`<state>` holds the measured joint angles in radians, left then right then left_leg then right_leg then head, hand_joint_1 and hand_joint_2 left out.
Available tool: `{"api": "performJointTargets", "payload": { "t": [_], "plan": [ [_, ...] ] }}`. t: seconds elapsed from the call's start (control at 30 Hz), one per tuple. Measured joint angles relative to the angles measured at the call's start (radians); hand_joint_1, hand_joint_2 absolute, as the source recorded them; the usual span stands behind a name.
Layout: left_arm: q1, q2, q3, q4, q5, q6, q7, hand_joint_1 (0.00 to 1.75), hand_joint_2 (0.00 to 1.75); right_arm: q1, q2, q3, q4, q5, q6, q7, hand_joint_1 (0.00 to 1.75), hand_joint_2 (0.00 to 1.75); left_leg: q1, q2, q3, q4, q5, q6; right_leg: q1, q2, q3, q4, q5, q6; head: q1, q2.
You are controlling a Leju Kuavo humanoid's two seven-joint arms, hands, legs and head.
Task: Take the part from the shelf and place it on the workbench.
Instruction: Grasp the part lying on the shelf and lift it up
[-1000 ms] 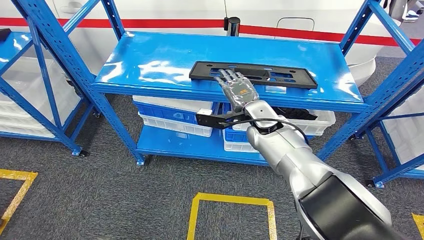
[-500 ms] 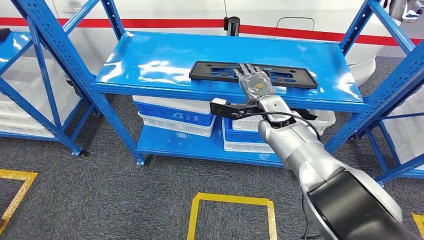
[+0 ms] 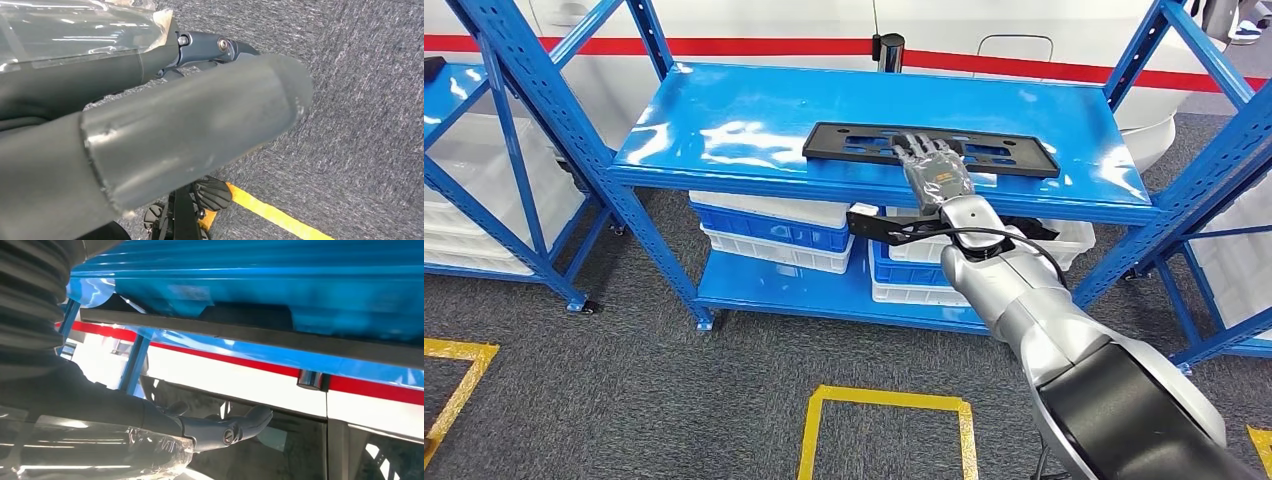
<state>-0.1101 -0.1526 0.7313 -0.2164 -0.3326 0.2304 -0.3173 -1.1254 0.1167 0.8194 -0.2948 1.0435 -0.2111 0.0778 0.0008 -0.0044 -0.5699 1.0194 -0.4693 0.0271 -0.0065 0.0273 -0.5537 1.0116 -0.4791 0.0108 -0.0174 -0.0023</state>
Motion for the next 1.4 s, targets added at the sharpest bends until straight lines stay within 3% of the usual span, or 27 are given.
{"api": "performJointTargets", "payload": {
  "t": [1.07, 1.4],
  "plan": [
    [0.003, 0.0, 0.002, 0.005, 0.009, 0.014, -0.001, 0.0, 0.0, 0.016, -0.018, -0.02, 0.014, 0.027, 0.008, -0.002, 0.0, 1.75, 0.0, 0.0, 0.0, 0.0, 0.0, 0.0, 0.0, 0.0, 0.0, 0.0, 0.0, 0.0, 0.0, 0.0],
    [0.003, 0.004, 0.002, 0.005, 0.009, 0.02, -0.01, 0.0, 0.0, 0.016, -0.019, -0.029, 0.014, 0.037, 0.007, -0.004, 0.0, 1.75, -0.004, -0.001, -0.005, 0.007, -0.003, 0.005, -0.009, 0.0, 0.001, -0.003, 0.004, 0.006, 0.0, 0.0]
  ]
}}
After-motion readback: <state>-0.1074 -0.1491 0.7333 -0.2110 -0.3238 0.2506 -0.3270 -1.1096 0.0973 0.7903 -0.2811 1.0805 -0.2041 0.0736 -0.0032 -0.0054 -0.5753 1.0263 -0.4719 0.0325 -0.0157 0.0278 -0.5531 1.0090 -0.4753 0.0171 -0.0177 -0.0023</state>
